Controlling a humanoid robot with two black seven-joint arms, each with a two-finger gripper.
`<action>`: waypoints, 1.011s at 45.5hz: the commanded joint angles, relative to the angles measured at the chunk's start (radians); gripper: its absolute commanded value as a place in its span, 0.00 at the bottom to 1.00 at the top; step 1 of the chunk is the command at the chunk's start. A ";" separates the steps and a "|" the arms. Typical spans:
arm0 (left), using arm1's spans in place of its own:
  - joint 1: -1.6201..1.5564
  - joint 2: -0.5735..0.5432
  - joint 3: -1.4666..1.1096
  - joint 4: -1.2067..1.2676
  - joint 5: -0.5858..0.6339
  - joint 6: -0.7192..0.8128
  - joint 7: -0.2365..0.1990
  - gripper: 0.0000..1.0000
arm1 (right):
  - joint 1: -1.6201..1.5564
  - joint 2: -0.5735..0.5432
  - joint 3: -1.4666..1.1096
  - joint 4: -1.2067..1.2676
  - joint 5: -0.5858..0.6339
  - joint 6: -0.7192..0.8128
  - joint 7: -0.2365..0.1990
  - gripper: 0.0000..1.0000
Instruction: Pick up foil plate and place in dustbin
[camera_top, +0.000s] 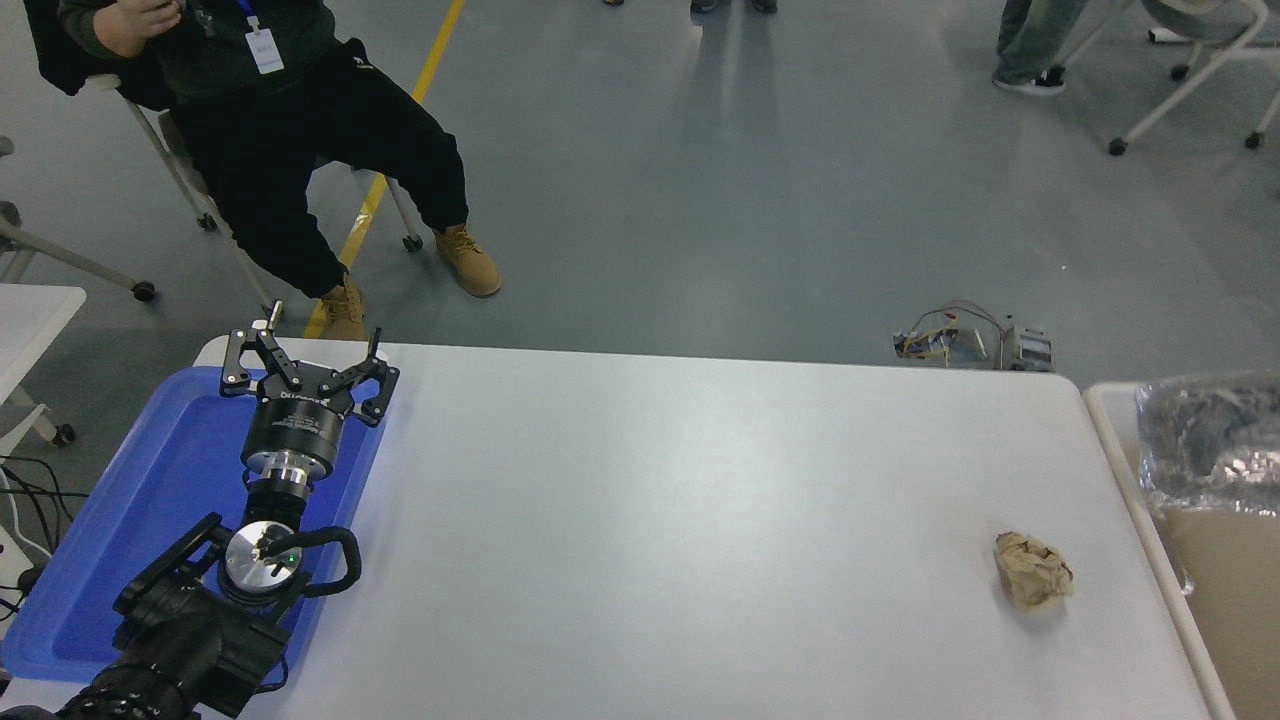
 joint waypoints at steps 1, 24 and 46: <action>0.000 0.000 -0.001 0.000 0.000 0.000 0.000 1.00 | -0.089 0.023 0.079 -0.032 0.011 -0.092 -0.042 0.00; 0.000 0.000 -0.001 0.000 0.000 0.000 0.000 1.00 | -0.203 0.058 0.174 -0.067 0.011 -0.172 -0.060 0.00; 0.000 0.000 -0.001 0.000 0.000 0.000 0.000 1.00 | -0.206 0.058 0.174 -0.067 0.014 -0.172 -0.060 0.00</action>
